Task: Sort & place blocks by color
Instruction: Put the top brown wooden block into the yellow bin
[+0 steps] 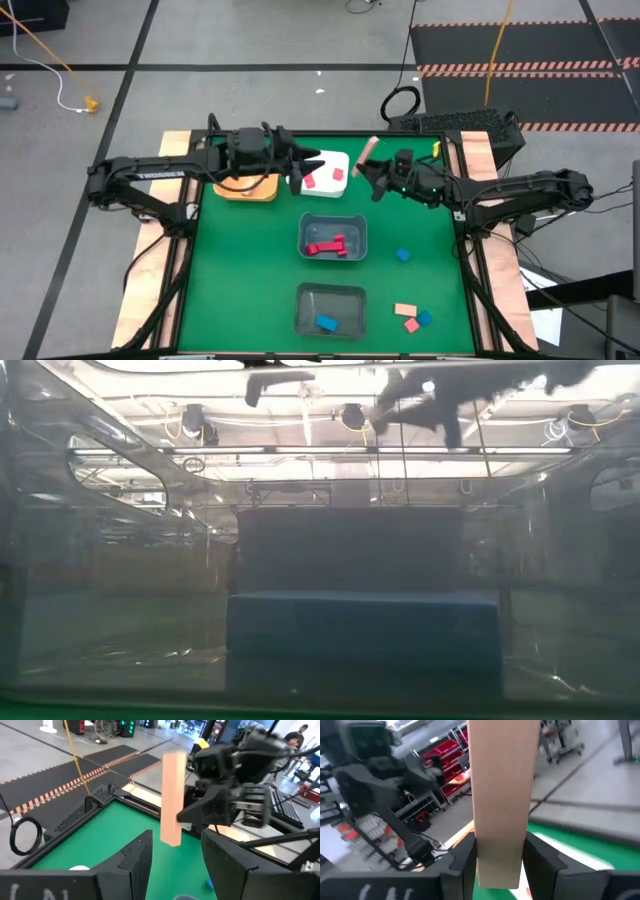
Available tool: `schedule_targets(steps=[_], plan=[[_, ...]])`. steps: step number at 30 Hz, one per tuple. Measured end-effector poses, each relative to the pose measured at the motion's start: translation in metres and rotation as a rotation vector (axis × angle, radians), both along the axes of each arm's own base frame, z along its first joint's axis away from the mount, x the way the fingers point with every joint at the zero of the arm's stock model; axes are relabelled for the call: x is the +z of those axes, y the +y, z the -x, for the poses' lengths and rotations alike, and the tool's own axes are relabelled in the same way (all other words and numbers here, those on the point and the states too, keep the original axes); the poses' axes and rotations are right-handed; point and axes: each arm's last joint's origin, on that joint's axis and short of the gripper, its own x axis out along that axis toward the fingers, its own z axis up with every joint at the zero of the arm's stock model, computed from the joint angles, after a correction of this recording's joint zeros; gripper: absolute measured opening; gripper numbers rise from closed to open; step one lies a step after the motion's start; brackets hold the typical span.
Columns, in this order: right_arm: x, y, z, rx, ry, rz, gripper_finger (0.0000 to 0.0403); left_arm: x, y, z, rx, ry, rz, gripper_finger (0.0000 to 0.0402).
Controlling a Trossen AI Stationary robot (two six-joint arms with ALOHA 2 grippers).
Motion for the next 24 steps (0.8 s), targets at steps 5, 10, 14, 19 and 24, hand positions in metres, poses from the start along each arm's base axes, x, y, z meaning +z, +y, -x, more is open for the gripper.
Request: schedule_targets(steps=[5, 10, 14, 19, 24], plan=[[0.015, -0.003, -0.025, 0.001, 0.076, 0.15, 0.0112, -0.005, -0.005, -0.013, -0.011, -0.015, -0.122, 0.017], [0.016, -0.005, -0.047, 0.005, 0.143, 0.229, 0.0112, -0.003, -0.014, -0.019, 0.054, -0.009, -0.315, 0.017], [0.015, -0.007, -0.059, -0.03, 0.178, 0.26, 0.0112, -0.001, -0.016, -0.018, 0.11, 0.001, -0.36, 0.017], [0.025, -0.008, -0.075, -0.032, 0.217, 0.357, 0.0112, -0.003, -0.017, -0.021, 0.107, 0.001, -0.369, 0.017], [0.031, -0.01, -0.09, -0.043, 0.239, 0.415, 0.0112, -0.004, -0.015, -0.025, 0.166, -0.012, -0.384, 0.017]])
